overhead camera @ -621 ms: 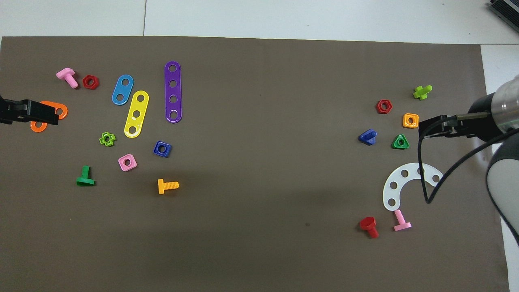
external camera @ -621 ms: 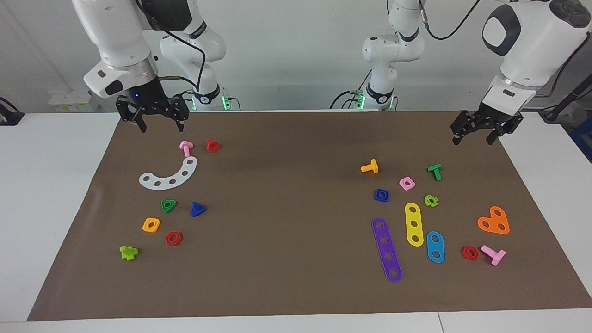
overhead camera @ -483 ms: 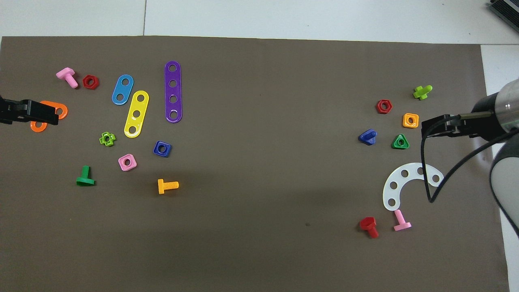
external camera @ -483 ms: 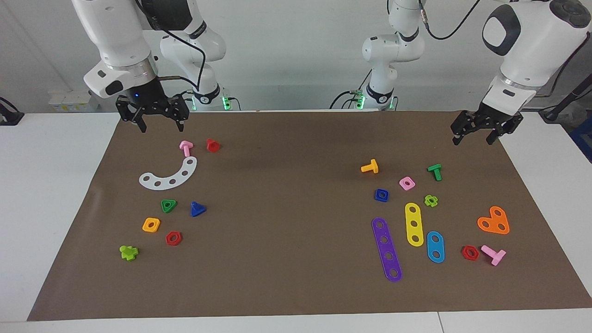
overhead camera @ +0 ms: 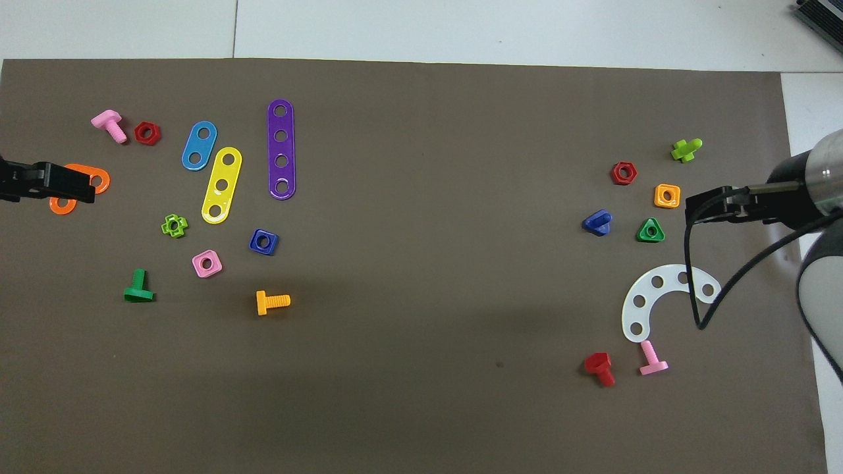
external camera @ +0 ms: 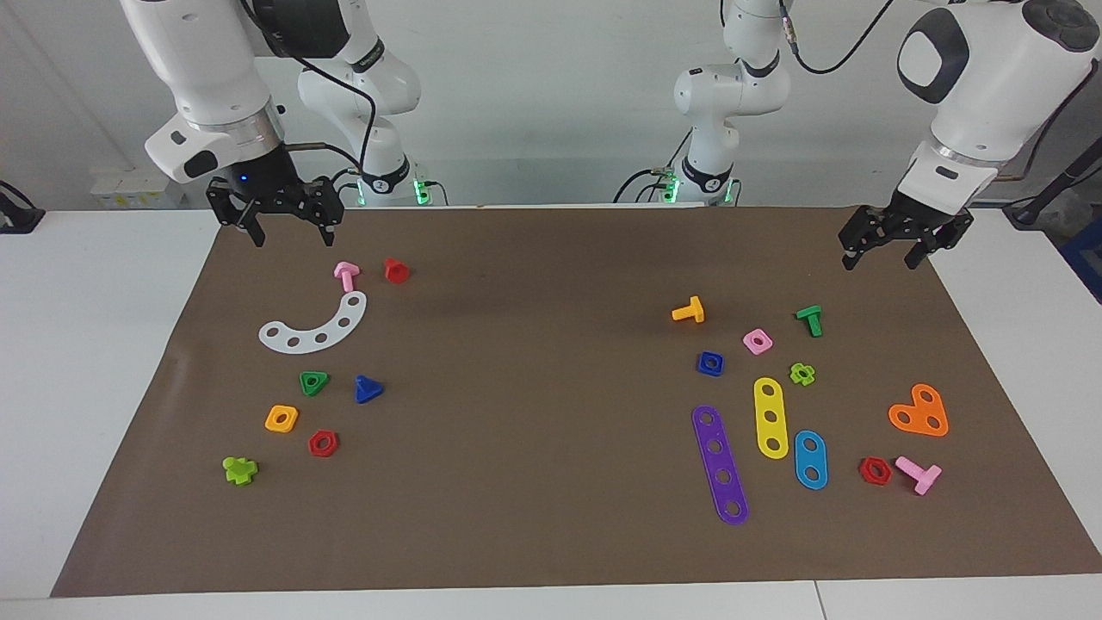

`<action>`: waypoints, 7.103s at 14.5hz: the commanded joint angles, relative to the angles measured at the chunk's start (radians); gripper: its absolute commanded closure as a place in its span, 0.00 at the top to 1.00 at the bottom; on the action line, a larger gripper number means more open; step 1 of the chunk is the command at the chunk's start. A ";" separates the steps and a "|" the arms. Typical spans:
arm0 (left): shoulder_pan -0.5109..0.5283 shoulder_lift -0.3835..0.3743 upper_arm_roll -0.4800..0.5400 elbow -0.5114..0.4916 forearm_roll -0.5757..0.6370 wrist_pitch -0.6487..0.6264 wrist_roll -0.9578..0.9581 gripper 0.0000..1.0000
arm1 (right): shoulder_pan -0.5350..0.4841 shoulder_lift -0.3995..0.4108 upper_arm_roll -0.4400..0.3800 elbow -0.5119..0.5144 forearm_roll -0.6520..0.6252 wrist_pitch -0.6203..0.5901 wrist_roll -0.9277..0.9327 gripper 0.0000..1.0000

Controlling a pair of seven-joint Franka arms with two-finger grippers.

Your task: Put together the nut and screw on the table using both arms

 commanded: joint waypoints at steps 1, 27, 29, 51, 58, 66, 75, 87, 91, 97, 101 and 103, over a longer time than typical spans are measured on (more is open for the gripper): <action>0.005 -0.011 -0.002 -0.015 0.007 0.000 0.009 1.00 | -0.011 -0.025 0.005 -0.025 0.018 0.001 -0.017 1.00; 0.003 -0.018 -0.002 -0.020 0.007 -0.038 0.007 1.00 | 0.018 0.228 0.007 -0.288 0.016 0.556 0.049 0.87; -0.003 -0.018 -0.002 -0.020 0.007 -0.040 0.009 1.00 | 0.018 0.239 0.005 -0.313 0.010 0.602 0.047 0.86; -0.170 0.249 -0.017 -0.303 -0.120 0.497 0.187 0.89 | 0.010 0.284 0.005 -0.410 0.004 0.724 0.040 0.69; -0.231 0.249 -0.017 -0.391 -0.120 0.546 0.224 0.86 | 0.004 0.285 0.005 -0.410 0.001 0.763 0.037 0.61; -0.239 0.246 -0.014 -0.420 -0.120 0.555 0.309 0.80 | 0.001 0.281 0.005 -0.431 0.001 0.764 0.022 0.12; -0.250 0.245 -0.013 -0.452 -0.116 0.580 0.349 0.66 | 0.091 0.284 0.019 -0.324 0.004 0.707 0.173 0.00; -0.242 0.263 -0.013 -0.327 -0.122 0.496 -0.004 0.00 | 0.479 0.319 0.018 -0.275 -0.002 0.712 0.711 0.00; -0.244 0.333 -0.013 -0.103 -0.154 0.280 -0.168 0.00 | 0.513 0.353 0.018 -0.258 -0.056 0.708 0.776 0.00; -0.340 0.366 -0.013 -0.020 -0.166 0.267 -0.426 0.00 | 0.521 0.353 0.019 -0.282 -0.061 0.707 0.776 0.00; -0.383 0.384 -0.013 0.023 -0.186 0.301 -0.529 0.00 | 0.520 0.350 0.019 -0.279 -0.061 0.684 0.781 0.81; -0.391 0.396 -0.013 0.045 -0.197 0.301 -0.531 0.00 | 0.507 0.322 0.019 -0.278 -0.058 0.678 0.778 0.98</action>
